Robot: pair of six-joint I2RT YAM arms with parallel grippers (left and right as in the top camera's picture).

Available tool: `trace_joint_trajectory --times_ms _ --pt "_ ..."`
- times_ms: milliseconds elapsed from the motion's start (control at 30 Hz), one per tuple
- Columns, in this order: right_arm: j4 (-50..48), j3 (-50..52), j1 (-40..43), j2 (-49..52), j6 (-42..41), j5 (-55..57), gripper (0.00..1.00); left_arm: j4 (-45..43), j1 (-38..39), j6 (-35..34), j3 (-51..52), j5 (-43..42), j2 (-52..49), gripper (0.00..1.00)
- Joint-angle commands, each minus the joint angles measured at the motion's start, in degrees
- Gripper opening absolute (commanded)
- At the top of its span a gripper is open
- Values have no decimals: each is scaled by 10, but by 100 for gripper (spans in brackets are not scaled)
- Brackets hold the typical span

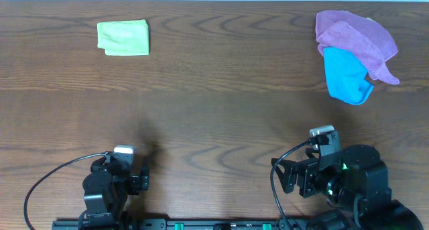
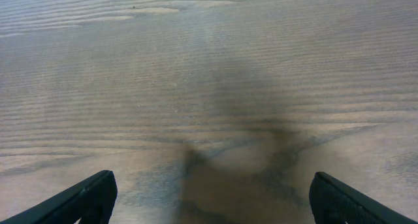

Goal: Fold the cloth

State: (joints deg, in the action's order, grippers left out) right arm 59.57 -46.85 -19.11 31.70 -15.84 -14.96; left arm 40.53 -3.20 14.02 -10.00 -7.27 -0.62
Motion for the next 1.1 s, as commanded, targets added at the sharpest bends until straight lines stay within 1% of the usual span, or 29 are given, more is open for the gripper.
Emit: trace_joint_trajectory --times_ms 0,500,600,700,833,900,967,1067 --pt "1 1 5 -4 9 1 99 3 2 12 6 4 4 95" --pt "1 1 5 -4 9 0 99 3 2 12 6 4 4 95" --pt "7 1 4 -4 9 63 99 3 2 12 6 4 4 95" --pt "10 1 5 -4 9 67 99 3 2 12 6 4 4 95" --pt "5 1 19 -7 -43 52 99 3 2 12 6 4 4 95" --pt "-2 2 36 -12 -43 86 99 3 2 12 6 4 4 95" --pt "-17 7 54 -18 -39 113 99 3 2 12 6 4 4 95" --pt "-65 30 78 -33 15 117 99 3 2 12 6 4 4 95"
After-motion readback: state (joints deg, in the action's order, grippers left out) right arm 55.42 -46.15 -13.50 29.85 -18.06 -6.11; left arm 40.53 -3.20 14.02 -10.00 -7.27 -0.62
